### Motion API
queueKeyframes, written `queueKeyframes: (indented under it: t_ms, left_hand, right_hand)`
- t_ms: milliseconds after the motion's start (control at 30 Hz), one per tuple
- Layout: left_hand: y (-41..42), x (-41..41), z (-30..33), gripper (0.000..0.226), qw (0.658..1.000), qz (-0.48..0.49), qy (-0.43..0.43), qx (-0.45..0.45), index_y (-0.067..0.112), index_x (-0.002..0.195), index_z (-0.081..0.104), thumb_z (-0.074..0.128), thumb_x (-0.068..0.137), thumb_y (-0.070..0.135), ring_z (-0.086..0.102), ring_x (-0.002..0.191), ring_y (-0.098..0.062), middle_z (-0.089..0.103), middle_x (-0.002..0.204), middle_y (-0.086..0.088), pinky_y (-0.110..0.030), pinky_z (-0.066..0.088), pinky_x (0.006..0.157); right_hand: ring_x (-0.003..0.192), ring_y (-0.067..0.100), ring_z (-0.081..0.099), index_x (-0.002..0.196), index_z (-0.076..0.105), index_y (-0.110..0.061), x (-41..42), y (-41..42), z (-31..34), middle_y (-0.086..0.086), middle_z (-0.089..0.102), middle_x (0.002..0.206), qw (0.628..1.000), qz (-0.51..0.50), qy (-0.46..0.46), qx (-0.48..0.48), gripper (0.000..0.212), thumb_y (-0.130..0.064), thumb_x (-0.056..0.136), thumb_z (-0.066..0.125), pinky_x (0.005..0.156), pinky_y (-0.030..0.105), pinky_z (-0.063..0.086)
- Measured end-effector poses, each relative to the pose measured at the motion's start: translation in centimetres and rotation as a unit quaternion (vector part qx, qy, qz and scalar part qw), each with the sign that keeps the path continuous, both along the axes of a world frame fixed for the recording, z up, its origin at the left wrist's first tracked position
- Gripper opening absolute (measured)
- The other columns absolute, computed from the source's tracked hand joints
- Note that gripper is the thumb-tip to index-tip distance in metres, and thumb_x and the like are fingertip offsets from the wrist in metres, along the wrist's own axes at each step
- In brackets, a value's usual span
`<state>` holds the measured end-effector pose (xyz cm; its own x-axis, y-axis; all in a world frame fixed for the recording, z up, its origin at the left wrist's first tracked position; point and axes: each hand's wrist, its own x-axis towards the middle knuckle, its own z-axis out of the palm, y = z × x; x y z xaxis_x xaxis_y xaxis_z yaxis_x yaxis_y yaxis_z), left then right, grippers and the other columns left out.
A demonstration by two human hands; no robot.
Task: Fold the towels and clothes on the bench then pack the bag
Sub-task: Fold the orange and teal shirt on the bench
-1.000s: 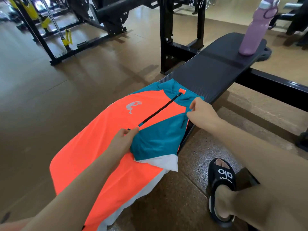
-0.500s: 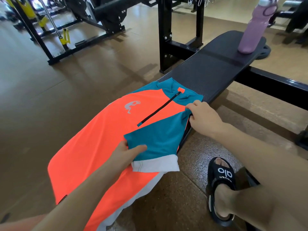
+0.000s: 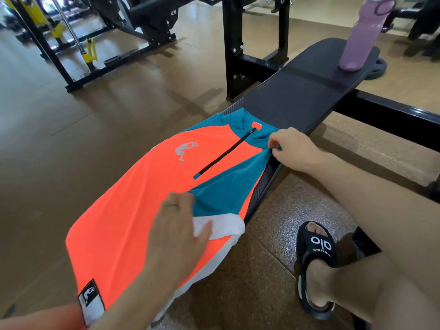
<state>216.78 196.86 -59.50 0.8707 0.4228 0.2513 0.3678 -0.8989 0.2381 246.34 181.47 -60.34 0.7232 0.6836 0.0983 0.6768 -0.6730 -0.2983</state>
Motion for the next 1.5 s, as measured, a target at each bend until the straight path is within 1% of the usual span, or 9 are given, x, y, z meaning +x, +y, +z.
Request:
queueKeyframes:
  t_ms: [100,400,633,933,1133,1233,1333,1400,1500]
  left_hand:
    - [-4.6,1.9,-0.9,0.044,0.986,-0.132,0.06,0.079,0.022,0.089,0.052,0.067,0.072,0.059,0.056,0.077,-0.023,0.054,0.085,0.001,-0.037,0.05,0.064]
    - [-5.9,4.2,-2.1,0.036,0.95,-0.25,0.124,0.142,0.02,0.078,0.056,0.084,0.056,0.015,0.057,0.051,-0.021,0.056,0.067,0.0,-0.028,0.037,0.044]
    - [-5.5,3.3,-3.2,0.019,0.901,-0.368,0.153,0.171,0.019,0.086,0.06,0.071,0.072,0.013,0.061,0.062,-0.019,0.059,0.077,0.0,-0.031,0.048,0.057]
    - [-5.6,2.9,-2.7,0.021,0.898,-0.393,0.13,0.148,0.019,0.098,0.051,0.056,0.079,0.013,0.059,0.067,-0.021,0.055,0.082,0.0,-0.033,0.046,0.06]
    - [-3.3,3.5,-1.4,0.051,0.966,-0.228,0.086,0.088,0.02,0.14,0.049,0.05,0.095,0.044,0.053,0.117,-0.028,0.053,0.134,-0.008,-0.042,0.045,0.101]
    - [-2.2,3.3,-2.4,0.069,0.962,-0.175,0.203,0.06,0.03,0.162,0.009,0.028,0.102,0.059,0.01,0.155,-0.031,0.008,0.169,-0.012,-0.051,0.012,0.125]
    - [-1.9,2.9,-3.8,0.075,0.942,-0.185,0.277,0.041,0.033,0.159,-0.016,0.018,0.101,0.067,-0.023,0.153,-0.024,-0.027,0.166,-0.003,-0.05,-0.007,0.124]
    - [-1.5,3.0,-3.2,0.074,0.943,-0.195,0.268,0.011,0.036,0.16,-0.012,0.017,0.1,0.069,-0.022,0.154,-0.019,-0.023,0.167,0.001,-0.045,-0.008,0.125]
    - [1.4,4.4,-1.6,0.071,0.959,-0.186,0.203,-0.067,0.037,0.161,0.01,0.019,0.098,0.068,0.004,0.155,-0.015,0.004,0.169,0.003,-0.038,0.006,0.126]
  right_hand:
    - [0.095,0.015,0.057,0.1,0.062,-0.023,0.2,0.3,-0.2,0.001,0.065,0.106,1.0,-0.009,0.023,0.001,0.009,-0.016,0.095,0.061,0.083,0.029,0.05]
    - [0.068,0.005,0.066,0.102,0.061,-0.025,0.8,0.5,-0.2,-0.002,0.06,0.104,0.989,-0.041,0.134,0.055,0.016,-0.01,0.099,0.056,0.062,0.015,0.051]
    - [0.099,0.016,0.063,0.106,0.063,-0.017,0.3,1.9,-0.9,0.005,0.062,0.115,0.995,-0.007,0.071,0.069,0.011,-0.014,0.101,0.055,0.096,0.034,0.054]
    - [0.103,0.017,0.06,0.108,0.058,-0.02,0.4,1.0,-0.7,0.003,0.06,0.116,0.999,0.007,0.035,0.028,0.012,-0.013,0.099,0.054,0.096,0.032,0.053]
    - [0.1,0.023,0.059,0.118,0.057,-0.015,-1.3,1.7,0.1,0.005,0.057,0.115,0.997,0.024,-0.069,0.0,0.028,-0.011,0.09,0.062,0.085,0.035,0.052]
    - [0.111,0.031,0.057,0.126,0.059,-0.015,-2.8,3.1,-0.3,0.009,0.06,0.124,0.99,0.098,-0.096,0.007,0.038,-0.026,0.093,0.045,0.095,0.044,0.048]
    - [0.15,0.029,0.025,0.156,0.027,-0.032,-4.0,3.2,-2.3,0.008,0.027,0.163,0.978,0.149,-0.033,-0.14,0.074,-0.055,0.089,0.004,0.123,0.049,0.019]
    - [0.154,0.026,0.009,0.159,0.013,-0.038,-4.0,2.9,-3.2,0.003,0.011,0.168,0.975,0.132,-0.033,-0.175,0.078,-0.059,0.087,-0.009,0.125,0.048,0.006]
    - [0.137,0.031,0.043,0.145,0.046,-0.025,-3.8,4.7,-2.7,0.009,0.049,0.146,0.988,0.11,-0.066,-0.087,0.063,-0.049,0.097,0.015,0.119,0.048,0.026]
